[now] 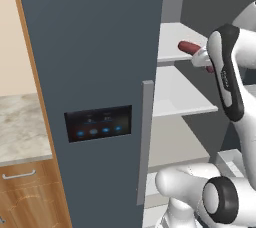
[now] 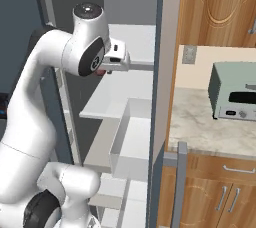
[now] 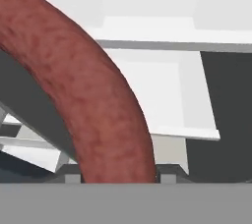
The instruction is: Retrieve the sausage and cheese from the fridge and place them on the cutting board on the counter.
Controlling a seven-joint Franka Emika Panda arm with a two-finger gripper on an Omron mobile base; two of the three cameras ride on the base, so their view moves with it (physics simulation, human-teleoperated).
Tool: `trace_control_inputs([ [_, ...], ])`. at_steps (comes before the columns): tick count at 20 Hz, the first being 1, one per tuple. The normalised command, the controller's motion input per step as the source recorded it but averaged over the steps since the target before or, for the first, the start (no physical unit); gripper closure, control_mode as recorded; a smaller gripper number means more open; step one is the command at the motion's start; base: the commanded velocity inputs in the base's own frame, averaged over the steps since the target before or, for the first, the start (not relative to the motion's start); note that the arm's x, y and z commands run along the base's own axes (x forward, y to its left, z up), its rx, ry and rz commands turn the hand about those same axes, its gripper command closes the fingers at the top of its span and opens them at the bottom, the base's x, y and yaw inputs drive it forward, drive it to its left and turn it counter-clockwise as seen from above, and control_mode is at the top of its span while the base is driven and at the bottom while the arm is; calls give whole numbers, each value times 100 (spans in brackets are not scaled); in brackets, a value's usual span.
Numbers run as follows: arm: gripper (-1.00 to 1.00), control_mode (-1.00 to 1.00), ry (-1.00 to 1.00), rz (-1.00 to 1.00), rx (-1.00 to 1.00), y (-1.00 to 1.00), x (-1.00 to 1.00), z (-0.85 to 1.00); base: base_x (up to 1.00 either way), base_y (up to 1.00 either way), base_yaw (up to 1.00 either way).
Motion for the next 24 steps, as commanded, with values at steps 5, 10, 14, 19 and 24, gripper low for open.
trace_control_inputs([
  [5,100,-100,0,0,0,27,-94,-36,0,0,0],
  [10,100,-100,2,-7,5,44,-85,-59,0,0,0],
  [14,100,-100,20,-6,8,25,-36,-56,0,0,0],
  [19,100,-100,0,0,0,0,0,0,0,0,0],
  [24,100,-100,0,0,0,0,0,0,0,0,0],
])
